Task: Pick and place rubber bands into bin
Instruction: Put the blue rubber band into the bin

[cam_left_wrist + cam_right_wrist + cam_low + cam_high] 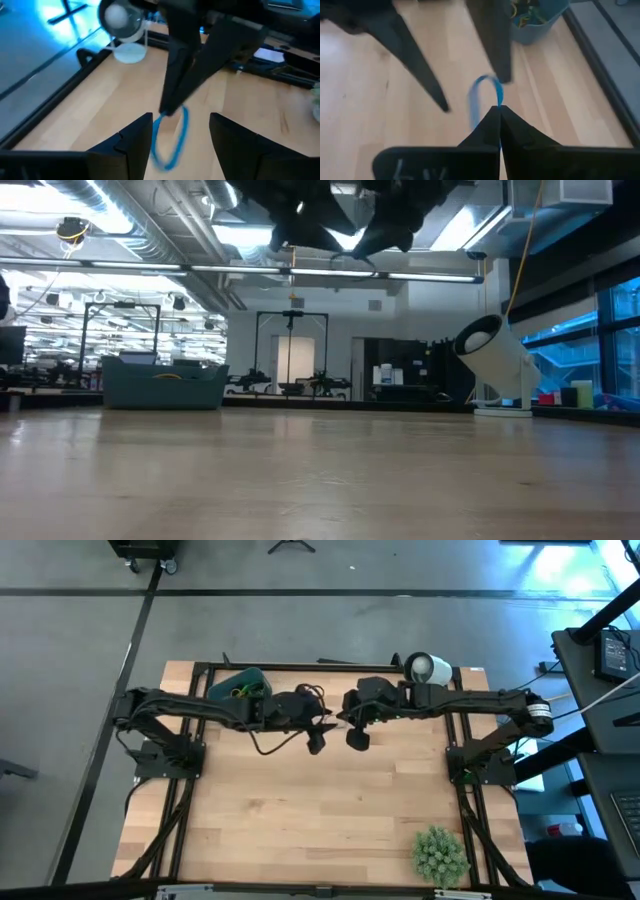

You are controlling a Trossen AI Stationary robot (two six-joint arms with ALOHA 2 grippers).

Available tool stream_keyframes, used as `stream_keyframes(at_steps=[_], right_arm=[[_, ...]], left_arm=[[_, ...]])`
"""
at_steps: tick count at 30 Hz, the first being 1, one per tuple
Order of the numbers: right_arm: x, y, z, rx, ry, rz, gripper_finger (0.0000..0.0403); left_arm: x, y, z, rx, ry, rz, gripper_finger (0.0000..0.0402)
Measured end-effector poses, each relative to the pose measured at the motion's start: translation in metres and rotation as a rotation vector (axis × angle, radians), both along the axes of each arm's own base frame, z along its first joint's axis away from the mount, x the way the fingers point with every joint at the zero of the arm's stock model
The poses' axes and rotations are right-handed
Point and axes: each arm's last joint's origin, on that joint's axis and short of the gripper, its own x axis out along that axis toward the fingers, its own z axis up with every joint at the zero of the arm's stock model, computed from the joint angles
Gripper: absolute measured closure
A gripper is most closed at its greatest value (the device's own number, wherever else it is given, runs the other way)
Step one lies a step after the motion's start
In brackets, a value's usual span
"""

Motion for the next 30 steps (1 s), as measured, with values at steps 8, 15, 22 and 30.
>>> stream_keyframes(at_steps=[8, 15, 22, 30], right_arm=[[0.0, 0.003, -0.001, 0.032, 0.002, -0.02, 0.0401], [0.001, 0.003, 0.001, 0.037, -0.018, -0.023, 0.0401], [0.001, 0.002, 0.001, 0.068, -0.031, -0.074, 0.0386], [0.0, -0.004, 0.002, 0.052, -0.042, -0.181, 0.0307]], left_arm=[[0.007, 0.006, -0.013, -0.044, 0.046, -0.092, 0.0236], [0.004, 0.013, -0.014, -0.074, 0.065, -0.109, 0.0352], [-0.003, 0.029, -0.012, -0.129, 0.077, -0.123, 0.0399], [-0.04, 0.054, -0.008, -0.188, 0.249, -0.018, 0.0399]])
